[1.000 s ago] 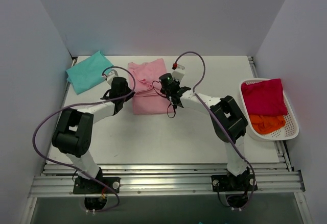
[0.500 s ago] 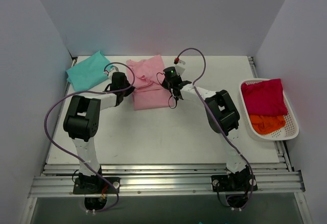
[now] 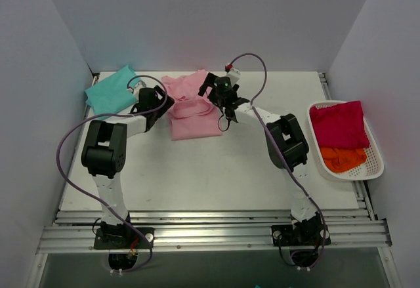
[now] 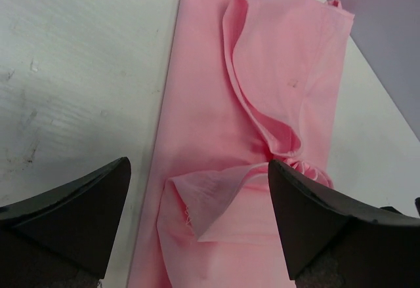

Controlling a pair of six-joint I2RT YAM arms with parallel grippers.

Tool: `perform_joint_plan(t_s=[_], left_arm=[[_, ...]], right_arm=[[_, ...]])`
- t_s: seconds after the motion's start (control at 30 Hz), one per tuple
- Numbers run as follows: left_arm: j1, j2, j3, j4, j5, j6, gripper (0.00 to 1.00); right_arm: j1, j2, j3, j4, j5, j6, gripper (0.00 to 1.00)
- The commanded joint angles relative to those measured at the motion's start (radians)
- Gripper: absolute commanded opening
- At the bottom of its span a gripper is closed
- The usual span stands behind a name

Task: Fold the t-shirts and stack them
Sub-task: Fold the folded rectangular tshirt in 1/3 of the way

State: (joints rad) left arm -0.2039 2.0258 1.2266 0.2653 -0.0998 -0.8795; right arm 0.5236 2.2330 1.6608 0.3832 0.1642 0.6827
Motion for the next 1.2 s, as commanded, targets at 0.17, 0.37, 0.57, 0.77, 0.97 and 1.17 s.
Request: perform_joint_plan(t_s=[0.17,0.37,0.57,0.77,0.97,1.17], left_arm=[[0.049,-0.114,0.065,0.006,0.012,0.007,0.94],[0.029,-0.272,-0.157,0.084,0.054,-0.024,0.94],[-0.075,-0.409,-0.358,0.095,-0.034,-0.032,0.95],[-0.152,-0.434,-0.473,0.104,-0.081,-0.053,0.95],[-0.189,-0.449,-0.549,0.127,-0.112,-0.072,0.95],[-0.195,-0.438,-0.581,0.138,-0.143,-0.073,0.95]], right_arm=[[-0.036,-0.071,-0.068,0.163,-0.091,-0.052,0.92],[-0.048,-0.203,-0.275,0.201,-0.088,-0.006,0.92],[-0.054,-0.285,-0.527,0.269,-0.060,0.074,0.91],[-0.042,-0.323,-0.687,0.315,-0.055,0.123,0.89],[-0.034,-0.368,-0.756,0.312,-0.035,0.118,0.88],[-0.017,-0.357,-0.766,0.332,-0.037,0.130,0.89]])
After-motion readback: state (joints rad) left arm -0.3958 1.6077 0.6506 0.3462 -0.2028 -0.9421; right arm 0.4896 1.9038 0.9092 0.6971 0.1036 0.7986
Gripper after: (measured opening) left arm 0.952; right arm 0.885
